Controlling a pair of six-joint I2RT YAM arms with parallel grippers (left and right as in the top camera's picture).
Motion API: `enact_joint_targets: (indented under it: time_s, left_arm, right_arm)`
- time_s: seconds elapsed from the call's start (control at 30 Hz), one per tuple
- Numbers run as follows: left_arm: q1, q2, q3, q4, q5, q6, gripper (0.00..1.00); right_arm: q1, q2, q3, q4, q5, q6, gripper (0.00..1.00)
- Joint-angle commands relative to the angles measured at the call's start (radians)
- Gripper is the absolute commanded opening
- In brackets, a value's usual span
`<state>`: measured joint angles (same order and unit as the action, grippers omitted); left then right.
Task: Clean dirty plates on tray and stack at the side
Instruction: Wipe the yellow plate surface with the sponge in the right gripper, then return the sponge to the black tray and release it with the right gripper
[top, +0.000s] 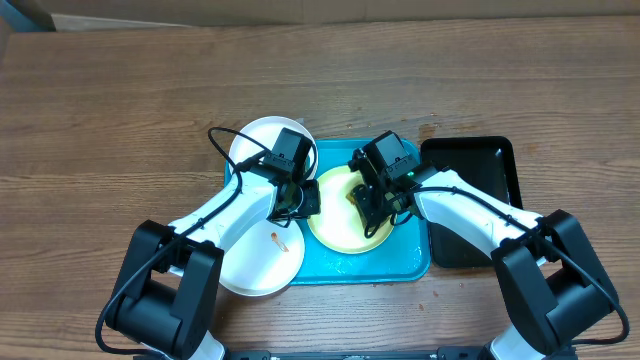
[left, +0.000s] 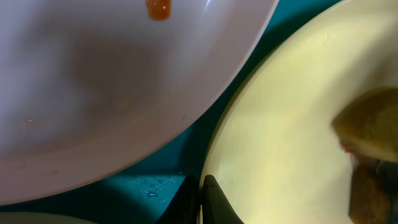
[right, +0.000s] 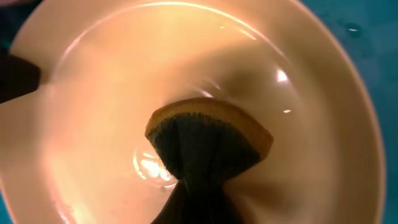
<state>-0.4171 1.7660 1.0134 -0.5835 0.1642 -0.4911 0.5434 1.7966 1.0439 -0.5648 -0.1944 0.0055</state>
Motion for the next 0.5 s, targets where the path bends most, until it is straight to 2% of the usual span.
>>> enact_joint_targets:
  time_s: [0.0,0.33,0.47]
  left_arm:
    - [0.004,0.011,0.003,-0.003,-0.011,-0.003,0.06]
    - [0.004,0.011,0.003,-0.003,-0.011,-0.003,0.08]
    - [0.004,0.011,0.003,-0.003,-0.01,-0.003,0.1]
  right_arm:
    - [0.004,0.012,0.011,-0.011,-0.087,-0.03,0.04]
    - [-0.058,0.011,0.249,-0.122,-0.273,-0.036,0.04]
    - [-0.135,0.011,0.362,-0.246,-0.255,-0.036,0.04]
